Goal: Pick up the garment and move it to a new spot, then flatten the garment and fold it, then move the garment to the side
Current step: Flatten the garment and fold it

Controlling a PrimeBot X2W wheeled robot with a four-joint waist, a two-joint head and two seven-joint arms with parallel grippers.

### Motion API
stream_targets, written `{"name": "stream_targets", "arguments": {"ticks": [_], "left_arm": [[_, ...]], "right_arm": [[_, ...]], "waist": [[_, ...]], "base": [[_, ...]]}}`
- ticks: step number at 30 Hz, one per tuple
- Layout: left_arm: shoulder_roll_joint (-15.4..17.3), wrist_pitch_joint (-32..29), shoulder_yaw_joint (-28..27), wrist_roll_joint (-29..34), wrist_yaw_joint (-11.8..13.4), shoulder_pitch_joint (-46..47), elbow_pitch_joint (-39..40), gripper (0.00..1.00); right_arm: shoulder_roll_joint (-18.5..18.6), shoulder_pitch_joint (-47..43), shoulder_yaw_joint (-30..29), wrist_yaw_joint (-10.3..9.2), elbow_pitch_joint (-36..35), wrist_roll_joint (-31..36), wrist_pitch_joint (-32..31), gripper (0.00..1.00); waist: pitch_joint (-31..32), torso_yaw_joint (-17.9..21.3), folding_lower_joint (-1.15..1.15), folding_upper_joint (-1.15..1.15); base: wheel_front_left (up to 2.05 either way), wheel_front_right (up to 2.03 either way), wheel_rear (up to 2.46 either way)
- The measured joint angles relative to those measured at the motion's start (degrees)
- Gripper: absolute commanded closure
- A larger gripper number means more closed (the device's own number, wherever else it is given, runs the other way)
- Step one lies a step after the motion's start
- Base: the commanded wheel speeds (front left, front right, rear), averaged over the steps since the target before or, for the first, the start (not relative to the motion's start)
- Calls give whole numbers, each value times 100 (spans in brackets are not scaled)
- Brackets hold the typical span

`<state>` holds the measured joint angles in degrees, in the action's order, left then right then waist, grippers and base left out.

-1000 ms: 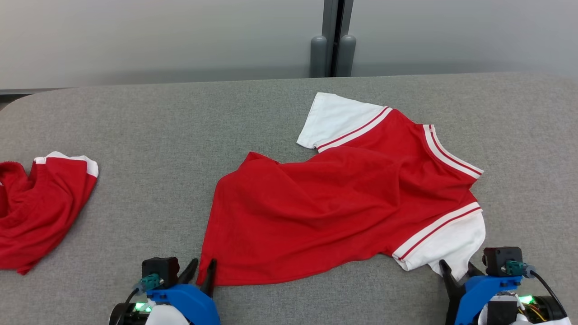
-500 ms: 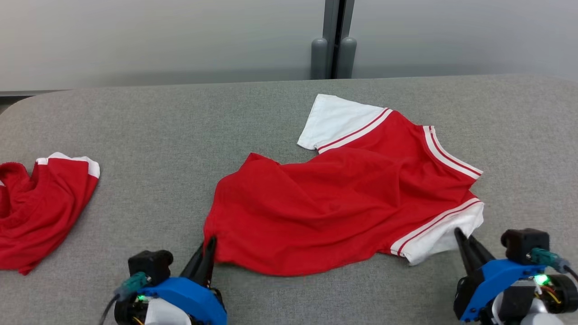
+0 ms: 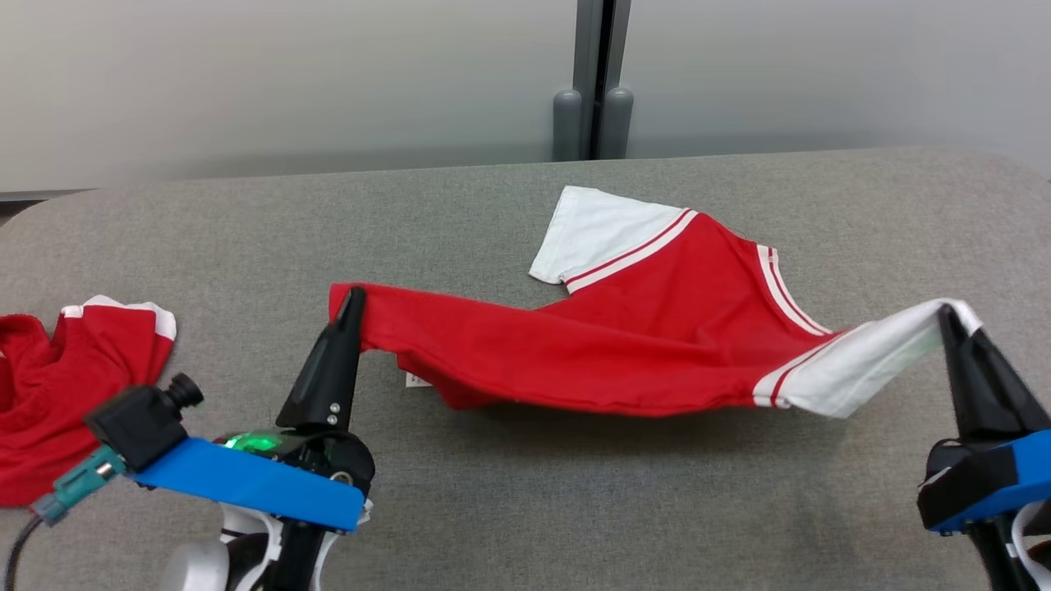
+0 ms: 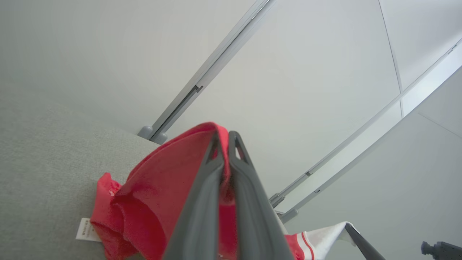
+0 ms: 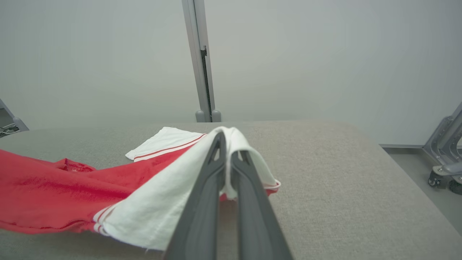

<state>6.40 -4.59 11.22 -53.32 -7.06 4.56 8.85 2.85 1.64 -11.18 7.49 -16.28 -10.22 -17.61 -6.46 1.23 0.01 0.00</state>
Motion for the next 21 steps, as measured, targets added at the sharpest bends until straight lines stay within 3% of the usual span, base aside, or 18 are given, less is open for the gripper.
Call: {"name": "stream_targets", "arguments": {"ticks": [7, 12, 16, 21], "left_arm": [[221, -831, -282, -821, 367, 315, 1349, 100], [379, -1337, -517, -1272, 739, 902, 1860, 100], [601, -1633, -661, -1326, 977, 1436, 1675, 100], [617, -1751, -766, -1427, 1124, 2220, 871, 100]], "right_arm": [[24, 388, -180, -1, -1373, 103, -310, 100], [356, 1012, -331, -1, -1850, 73, -534, 100], [721, 1695, -305, -1, -1412, -135, -711, 100], [1092, 2878, 153, -1, -136, -385, -630, 100]], "waist": [[-17, 98, -1, 0], [-182, 149, -1, 0], [-438, 186, 0, 0], [-919, 238, 0, 0]], "base": [[0, 0, 0], [0, 0, 0], [0, 0, 0], [0, 0, 0]]}}
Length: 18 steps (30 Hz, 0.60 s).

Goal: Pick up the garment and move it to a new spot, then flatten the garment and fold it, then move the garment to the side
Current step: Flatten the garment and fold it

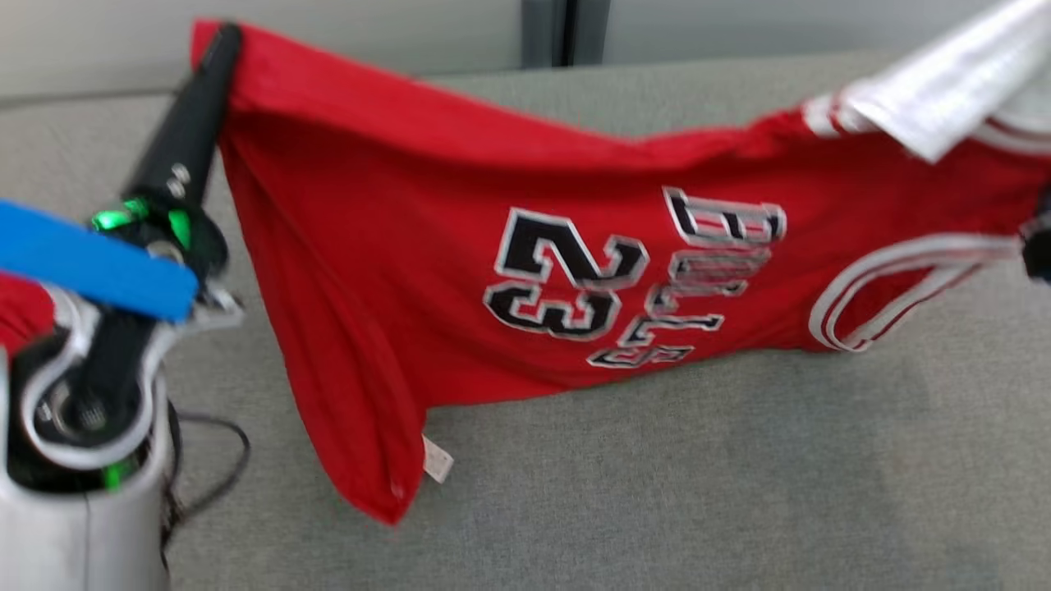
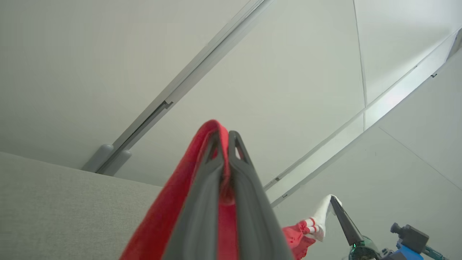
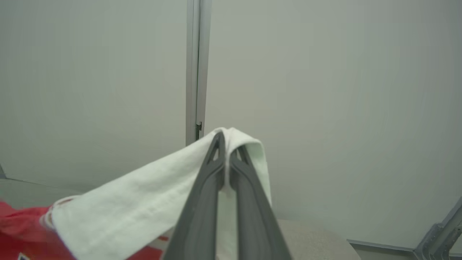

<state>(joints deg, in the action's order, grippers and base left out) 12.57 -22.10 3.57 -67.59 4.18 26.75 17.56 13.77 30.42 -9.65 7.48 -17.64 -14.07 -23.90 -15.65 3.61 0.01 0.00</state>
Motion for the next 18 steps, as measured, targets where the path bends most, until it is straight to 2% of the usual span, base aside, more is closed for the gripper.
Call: {"name": "stream_targets", "arguments": {"ticks": [4, 6, 11, 18], "left_arm": [[185, 63, -85, 244, -25, 888, -917, 100], [146, 192, -189, 230, -42, 1435, -1395, 100], [299, 661, -166, 704, -334, 2666, -2476, 100], [321, 1325, -221, 1020, -662, 4167, -3188, 100]], "right_arm": [[200, 1201, 612, 1, 1203, -190, 208, 100], [296, 1917, 845, 0, 1782, -192, 401, 100], [224, 3557, 1170, 2, 3004, 52, 1277, 100], [164, 5491, 1414, 1, 3722, 559, 2736, 100]], "waist": [[-460, 39, 0, 0], [-693, 57, 1, 0], [-1163, 90, 2, 0], [-1468, 153, 1, 0]], "base": [[0, 0, 0], [0, 0, 0], [0, 0, 0], [0, 0, 0]]}}
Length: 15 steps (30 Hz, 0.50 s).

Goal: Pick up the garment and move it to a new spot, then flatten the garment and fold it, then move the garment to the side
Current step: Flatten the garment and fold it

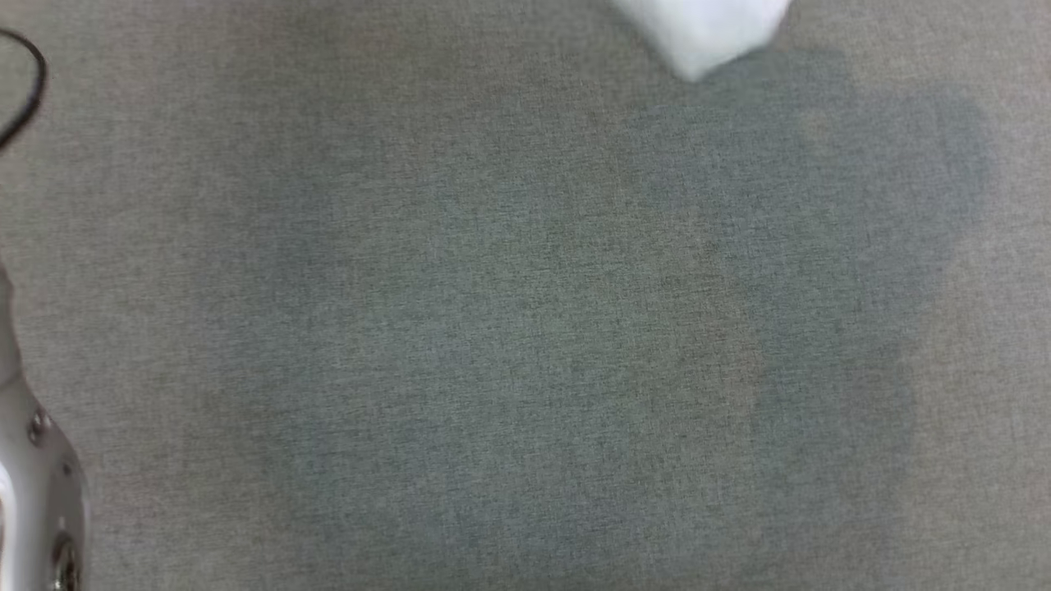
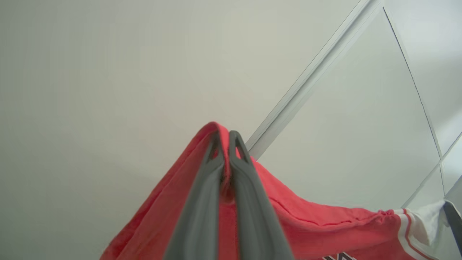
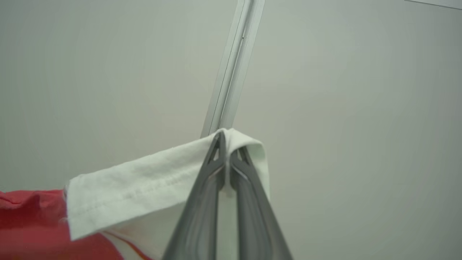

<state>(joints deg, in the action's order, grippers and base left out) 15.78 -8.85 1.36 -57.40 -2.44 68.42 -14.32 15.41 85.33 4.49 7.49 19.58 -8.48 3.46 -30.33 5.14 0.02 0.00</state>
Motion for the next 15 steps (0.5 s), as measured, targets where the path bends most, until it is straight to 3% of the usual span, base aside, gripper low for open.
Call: {"name": "stream_targets", "arguments": {"ticks": [8, 15], "left_arm": [[-10, 548, 45, 110, -334, 277, -560, 100], [-19, 851, 378, 116, -466, -916, -1066, 100]], "right_arm": [[55, 239, 142, 0, 541, 119, 571, 100], [367, -1277, 1160, 0, 842, -610, 425, 100]], "waist": [[-101, 125, -2, 0], [-83, 169, -2, 0]], "base": [[0, 0, 0], [0, 0, 0]]}}
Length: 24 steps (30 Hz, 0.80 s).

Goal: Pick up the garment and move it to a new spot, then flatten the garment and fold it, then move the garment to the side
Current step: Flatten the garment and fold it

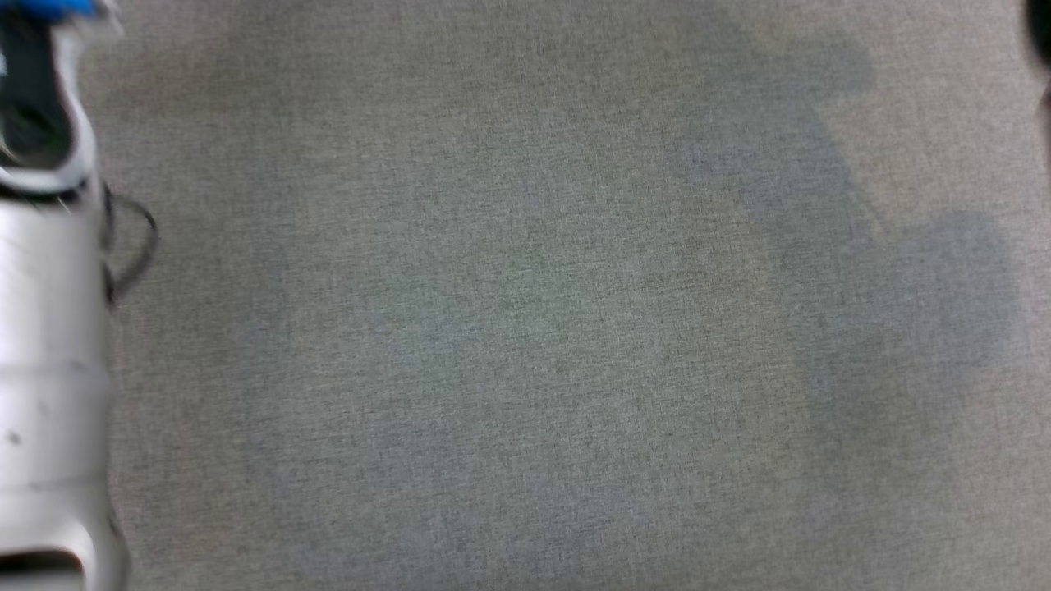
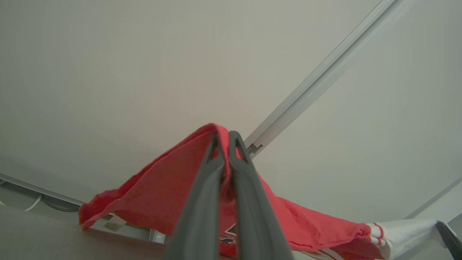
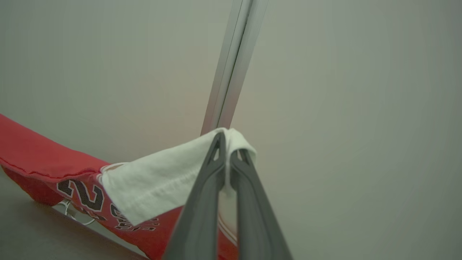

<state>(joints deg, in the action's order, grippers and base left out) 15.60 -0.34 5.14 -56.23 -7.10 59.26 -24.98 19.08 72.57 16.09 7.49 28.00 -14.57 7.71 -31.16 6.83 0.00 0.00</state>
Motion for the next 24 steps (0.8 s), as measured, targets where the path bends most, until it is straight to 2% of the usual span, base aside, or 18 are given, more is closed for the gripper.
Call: {"name": "stream_targets", "arguments": {"ticks": [4, 7, 13, 18, 21, 24], "left_arm": [[-14, 82, 483, 31, -2, -920, -115, 100], [-5, 98, 870, -90, -3, -1598, -54, 100], [182, 201, 1421, -276, -10, -2805, 27, 100], [270, 446, 1614, -300, -10, -3600, 120, 100], [252, 549, 1686, -271, 8, -3985, 155, 100], [296, 556, 1823, -110, 133, -4247, 167, 100]], "right_arm": [[264, -1124, 337, 0, -63, -608, -236, 100], [427, -2014, 307, 0, -287, -976, -624, 100], [469, -3904, -428, 0, -1006, -1427, -1941, 100], [-130, -5261, -1315, 0, -2012, -1401, -2888, 100], [-542, -5946, -1767, -1, -2537, -1116, -3394, 100], [-932, -6584, -2045, 0, -3003, -809, -3996, 100]], "waist": [[146, -52, 0, 0], [336, -109, 0, 0], [870, -211, -1, 0], [1325, -253, -2, 0], [1561, -266, -2, 0], [1756, -306, -2, 0]], "base": [[0, 0, 0], [0, 0, 0], [0, 0, 0], [0, 0, 0], [0, 0, 0], [0, 0, 0]]}}
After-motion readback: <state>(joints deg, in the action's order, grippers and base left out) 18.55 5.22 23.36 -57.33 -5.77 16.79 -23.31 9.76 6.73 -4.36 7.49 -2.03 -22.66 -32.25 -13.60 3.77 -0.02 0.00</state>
